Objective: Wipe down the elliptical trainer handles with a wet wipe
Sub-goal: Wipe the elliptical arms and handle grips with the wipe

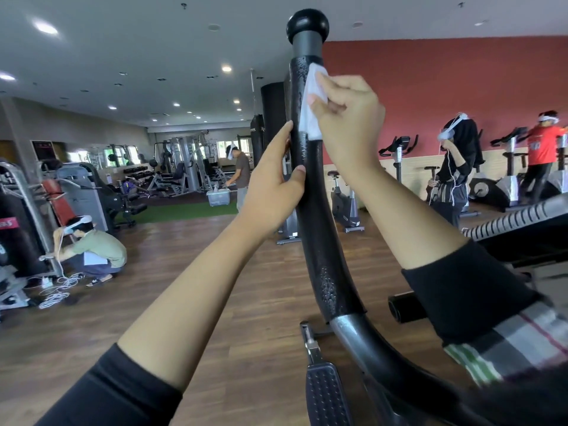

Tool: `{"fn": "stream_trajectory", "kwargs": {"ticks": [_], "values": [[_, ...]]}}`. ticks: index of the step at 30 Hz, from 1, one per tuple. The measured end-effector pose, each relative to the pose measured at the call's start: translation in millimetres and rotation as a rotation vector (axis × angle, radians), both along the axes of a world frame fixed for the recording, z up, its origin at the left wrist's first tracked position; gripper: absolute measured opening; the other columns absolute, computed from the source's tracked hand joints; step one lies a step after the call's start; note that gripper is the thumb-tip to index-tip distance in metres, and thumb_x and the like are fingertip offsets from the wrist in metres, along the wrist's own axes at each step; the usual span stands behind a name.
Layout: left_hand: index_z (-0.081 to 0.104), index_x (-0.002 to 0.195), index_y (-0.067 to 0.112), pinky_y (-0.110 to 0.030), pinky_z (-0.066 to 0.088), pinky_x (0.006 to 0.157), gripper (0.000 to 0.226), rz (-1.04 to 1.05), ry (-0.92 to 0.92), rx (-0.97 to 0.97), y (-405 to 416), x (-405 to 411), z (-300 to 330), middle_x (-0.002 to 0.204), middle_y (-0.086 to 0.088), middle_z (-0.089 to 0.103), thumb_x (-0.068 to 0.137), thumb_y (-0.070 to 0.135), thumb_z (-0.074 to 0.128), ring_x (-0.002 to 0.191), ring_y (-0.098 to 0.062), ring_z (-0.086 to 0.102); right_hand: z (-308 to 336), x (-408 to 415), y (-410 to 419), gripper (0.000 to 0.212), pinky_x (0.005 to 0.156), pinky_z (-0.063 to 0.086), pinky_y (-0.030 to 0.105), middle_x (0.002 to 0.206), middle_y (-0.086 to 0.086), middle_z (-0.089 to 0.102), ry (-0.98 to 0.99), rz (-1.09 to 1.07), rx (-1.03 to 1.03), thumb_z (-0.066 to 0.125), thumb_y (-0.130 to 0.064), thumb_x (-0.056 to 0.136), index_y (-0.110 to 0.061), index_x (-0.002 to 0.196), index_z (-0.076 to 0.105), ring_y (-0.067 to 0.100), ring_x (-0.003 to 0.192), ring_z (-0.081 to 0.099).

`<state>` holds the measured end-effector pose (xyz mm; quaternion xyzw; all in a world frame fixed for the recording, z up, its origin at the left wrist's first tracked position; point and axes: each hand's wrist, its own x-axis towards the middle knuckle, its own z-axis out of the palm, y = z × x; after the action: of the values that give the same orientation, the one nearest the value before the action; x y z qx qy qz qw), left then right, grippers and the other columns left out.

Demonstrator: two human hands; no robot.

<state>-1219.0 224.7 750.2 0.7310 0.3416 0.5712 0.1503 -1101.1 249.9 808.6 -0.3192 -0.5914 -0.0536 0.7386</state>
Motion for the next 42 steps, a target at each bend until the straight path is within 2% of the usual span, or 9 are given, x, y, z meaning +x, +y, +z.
{"fn": "stream_trajectory", "kwargs": {"ticks": [8, 11, 14, 17, 20, 23, 26, 35, 42], "values": [[0.027, 0.151, 0.024, -0.019, 0.027, 0.113, 0.058, -0.022, -0.015, -0.083, -14, -4, -28, 0.153, 0.008, 0.035, 0.099, 0.009, 0.048, 0.137, 0.004, 0.032, -65, 5, -25, 0.028, 0.079, 0.046, 0.017, 0.099, -0.008, 0.059, -0.066, 0.019, -0.192, 0.068, -0.013, 0.085, -0.010, 0.113, 0.068, 0.005, 0.081, 0.057], [0.029, 0.150, 0.023, -0.003, 0.038, 0.093, 0.059, -0.042, -0.032, -0.122, -20, -4, -32, 0.148, 0.012, 0.038, 0.097, 0.005, 0.048, 0.101, 0.024, 0.046, -50, 3, -25, 0.025, 0.075, 0.050, 0.022, 0.099, -0.010, 0.057, -0.036, 0.023, -0.214, 0.068, -0.013, 0.085, -0.007, 0.110, 0.069, 0.008, 0.080, 0.056], [0.029, 0.151, 0.020, -0.014, 0.029, 0.110, 0.059, -0.048, -0.029, -0.144, -27, -5, -38, 0.153, 0.008, 0.035, 0.097, 0.006, 0.049, 0.129, 0.010, 0.038, -56, 2, -30, 0.028, 0.081, 0.052, 0.026, 0.106, -0.006, 0.060, -0.054, 0.006, -0.240, 0.067, -0.012, 0.085, -0.009, 0.113, 0.068, 0.012, 0.084, 0.058], [0.029, 0.151, 0.022, -0.029, 0.024, 0.119, 0.058, -0.066, -0.032, -0.170, -35, -7, -48, 0.153, 0.009, 0.035, 0.098, 0.010, 0.049, 0.140, 0.000, 0.029, -76, 9, -47, 0.029, 0.078, 0.038, 0.000, 0.109, -0.003, 0.064, -0.154, -0.028, -0.318, 0.065, -0.010, 0.087, -0.013, 0.116, 0.067, 0.002, 0.088, 0.056], [0.030, 0.150, 0.026, -0.026, 0.029, 0.115, 0.057, -0.087, -0.032, -0.198, -44, -8, -55, 0.144, 0.020, 0.037, 0.098, 0.013, 0.050, 0.127, 0.015, 0.034, -87, 14, -63, 0.027, 0.086, 0.042, 0.011, 0.100, -0.008, 0.065, -0.164, 0.018, -0.390, 0.062, -0.009, 0.088, -0.016, 0.114, 0.067, 0.007, 0.093, 0.060], [0.030, 0.150, 0.026, -0.015, 0.034, 0.103, 0.056, -0.104, -0.042, -0.217, -51, -6, -60, 0.134, 0.025, 0.040, 0.099, 0.013, 0.049, 0.094, 0.034, 0.040, -81, 10, -67, 0.025, 0.092, 0.045, 0.031, 0.104, 0.013, 0.068, -0.148, 0.017, -0.422, 0.061, -0.008, 0.088, -0.014, 0.110, 0.069, 0.026, 0.099, 0.061], [0.032, 0.149, 0.023, 0.001, 0.037, 0.084, 0.055, -0.108, -0.066, -0.255, -57, -5, -66, 0.104, 0.036, 0.049, 0.099, 0.009, 0.049, 0.076, 0.033, 0.043, -79, 7, -71, 0.027, 0.092, 0.042, 0.029, 0.110, 0.013, 0.067, -0.135, 0.031, -0.476, 0.061, -0.010, 0.089, -0.013, 0.115, 0.067, 0.027, 0.104, 0.059], [0.028, 0.149, 0.016, 0.007, 0.033, 0.068, 0.055, -0.184, -0.074, -0.283, -74, -7, -80, 0.101, 0.038, 0.040, 0.099, 0.002, 0.046, 0.074, 0.036, 0.044, -124, 18, -128, 0.027, 0.089, 0.048, 0.027, 0.087, -0.019, 0.064, -0.148, 0.016, -0.572, 0.063, -0.020, 0.090, -0.020, 0.117, 0.064, 0.021, 0.101, 0.063], [0.027, 0.150, 0.018, 0.007, 0.033, 0.069, 0.057, -0.213, -0.068, -0.315, -81, -8, -88, 0.104, 0.037, 0.038, 0.098, 0.003, 0.047, 0.074, 0.036, 0.043, -123, 8, -138, 0.026, 0.091, 0.043, 0.020, 0.096, -0.012, 0.068, -0.082, 0.013, -0.569, 0.062, -0.015, 0.090, -0.015, 0.117, 0.064, 0.012, 0.097, 0.062]]}}
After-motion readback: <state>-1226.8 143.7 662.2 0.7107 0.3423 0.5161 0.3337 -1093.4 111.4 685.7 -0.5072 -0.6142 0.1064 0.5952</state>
